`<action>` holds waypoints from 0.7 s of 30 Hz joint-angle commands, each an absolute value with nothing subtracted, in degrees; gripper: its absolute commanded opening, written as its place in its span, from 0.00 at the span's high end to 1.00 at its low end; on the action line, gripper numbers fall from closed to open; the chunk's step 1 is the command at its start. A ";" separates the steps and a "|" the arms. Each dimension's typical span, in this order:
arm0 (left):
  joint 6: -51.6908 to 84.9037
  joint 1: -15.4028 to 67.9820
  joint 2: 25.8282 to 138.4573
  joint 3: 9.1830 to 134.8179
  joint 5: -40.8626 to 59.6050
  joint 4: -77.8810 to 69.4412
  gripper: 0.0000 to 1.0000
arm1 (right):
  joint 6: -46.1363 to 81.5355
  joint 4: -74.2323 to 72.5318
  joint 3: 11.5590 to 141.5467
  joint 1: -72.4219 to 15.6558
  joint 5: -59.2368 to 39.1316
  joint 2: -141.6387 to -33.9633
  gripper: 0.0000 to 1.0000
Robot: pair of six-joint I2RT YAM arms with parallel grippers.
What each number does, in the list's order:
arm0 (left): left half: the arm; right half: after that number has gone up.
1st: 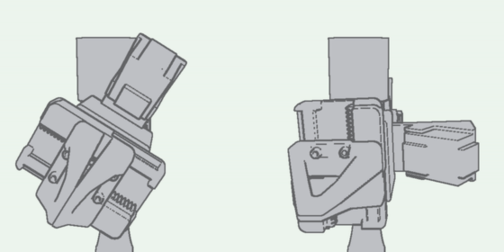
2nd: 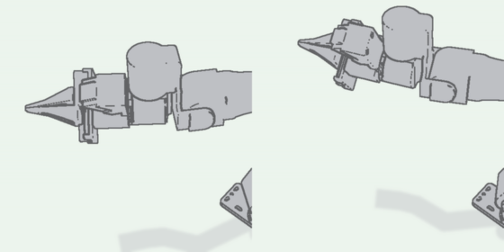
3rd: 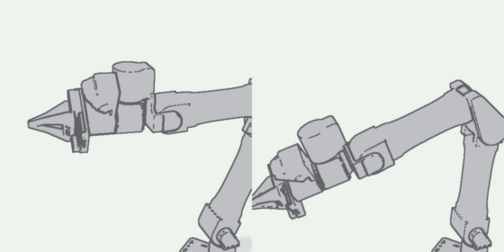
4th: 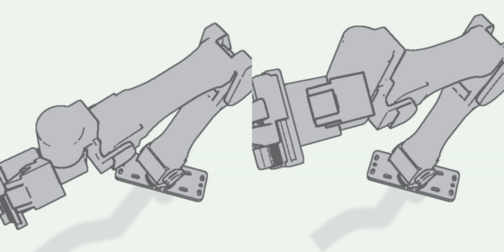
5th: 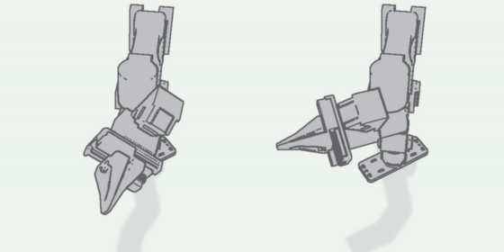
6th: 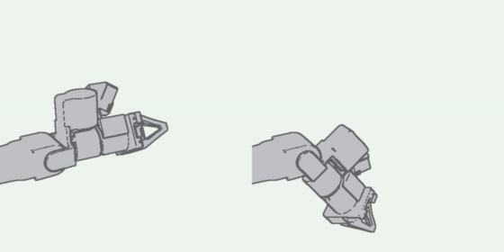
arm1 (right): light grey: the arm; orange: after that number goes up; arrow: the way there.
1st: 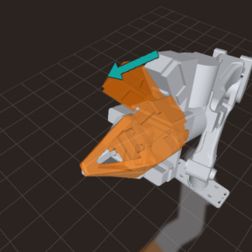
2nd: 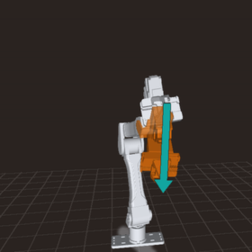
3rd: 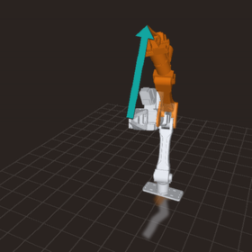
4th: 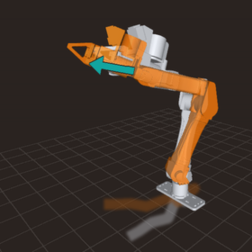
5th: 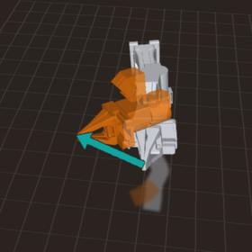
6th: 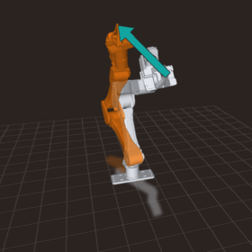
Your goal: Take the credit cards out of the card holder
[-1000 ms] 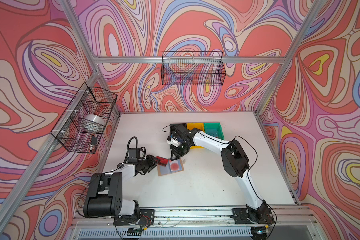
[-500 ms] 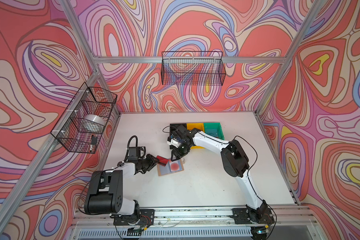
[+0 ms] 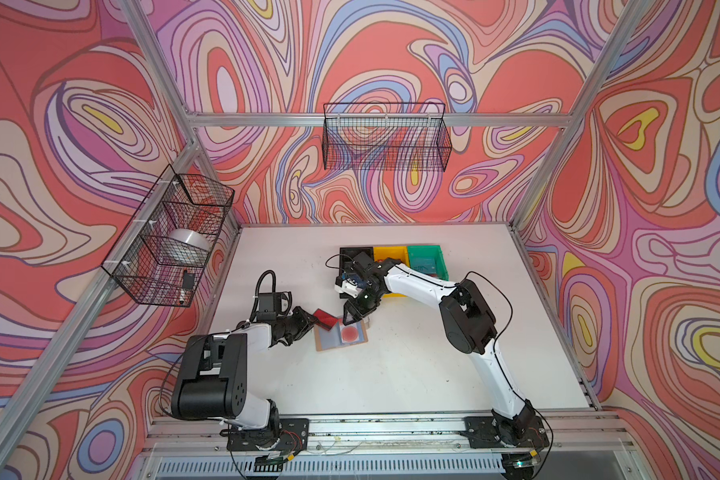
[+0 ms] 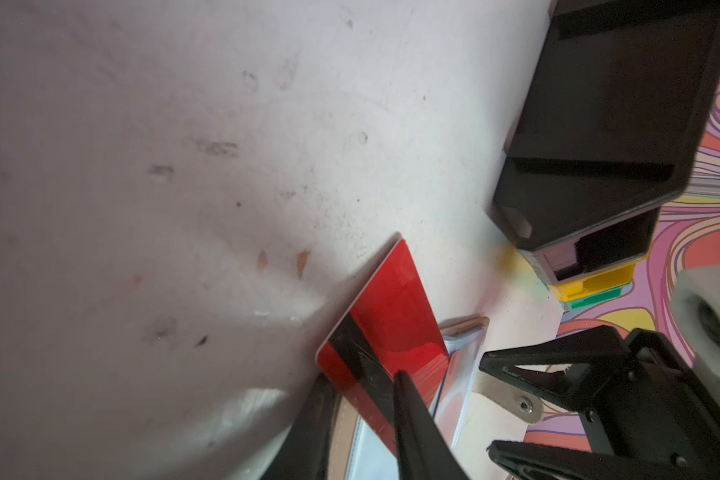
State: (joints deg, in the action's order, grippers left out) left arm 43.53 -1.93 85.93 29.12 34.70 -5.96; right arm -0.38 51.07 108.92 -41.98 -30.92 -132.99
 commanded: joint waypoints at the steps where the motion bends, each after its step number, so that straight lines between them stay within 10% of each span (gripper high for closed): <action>1: 43.24 -2.22 87.98 28.95 32.86 -3.52 0.78 | -1.19 51.64 108.27 -42.09 -31.42 -133.60 0.48; 21: 42.51 -2.24 89.12 31.03 32.65 -2.99 0.88 | -1.54 51.69 106.71 -42.10 -30.34 -132.51 0.49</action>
